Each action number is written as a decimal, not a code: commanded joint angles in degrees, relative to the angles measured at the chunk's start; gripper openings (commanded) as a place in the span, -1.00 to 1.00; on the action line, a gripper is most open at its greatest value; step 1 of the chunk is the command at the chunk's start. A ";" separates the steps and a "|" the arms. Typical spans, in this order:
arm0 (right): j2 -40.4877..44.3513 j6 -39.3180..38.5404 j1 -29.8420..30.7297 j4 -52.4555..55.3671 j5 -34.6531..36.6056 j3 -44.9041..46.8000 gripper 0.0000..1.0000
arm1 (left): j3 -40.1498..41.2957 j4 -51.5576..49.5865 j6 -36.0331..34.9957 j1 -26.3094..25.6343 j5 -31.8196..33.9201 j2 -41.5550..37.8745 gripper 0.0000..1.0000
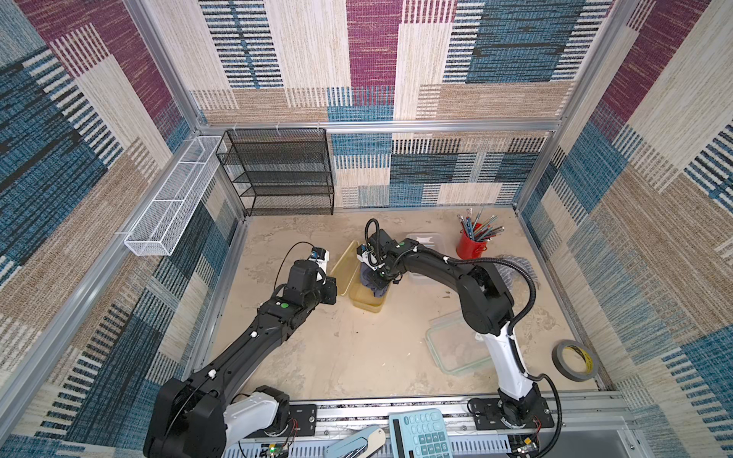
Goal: Wipe the insides of the lunch boxes
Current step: Wipe the dirt inside the lunch box.
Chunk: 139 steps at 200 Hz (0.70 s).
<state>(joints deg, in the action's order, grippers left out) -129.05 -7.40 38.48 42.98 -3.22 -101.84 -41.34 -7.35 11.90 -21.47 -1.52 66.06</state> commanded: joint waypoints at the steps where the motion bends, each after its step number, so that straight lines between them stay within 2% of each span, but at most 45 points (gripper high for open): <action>1: -2.73 2.29 -2.13 6.30 24.00 0.92 -0.65 | 0.12 0.24 -0.26 0.13 0.99 -0.64 -1.00; 27: -2.00 2.94 -2.44 1.53 23.08 0.89 -0.66 | -0.14 0.35 -0.47 0.13 -0.20 -0.19 -1.00; 70: 1.96 6.85 -3.18 -9.75 14.16 3.24 -0.66 | -0.29 0.49 -0.08 0.17 -2.60 0.92 -1.00; 93: 4.17 8.80 -3.23 -15.79 6.15 5.03 -0.67 | -0.23 1.19 0.87 0.05 -4.13 1.47 -1.00; 139: 5.90 15.99 -3.15 -26.30 -14.26 8.03 -0.73 | -0.13 2.73 2.44 -0.04 -5.58 2.04 -1.00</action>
<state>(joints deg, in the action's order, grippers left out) -124.03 2.04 35.62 27.18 -9.02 -95.15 -41.25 -3.36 13.58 -21.39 -4.84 67.92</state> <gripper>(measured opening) 0.159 0.164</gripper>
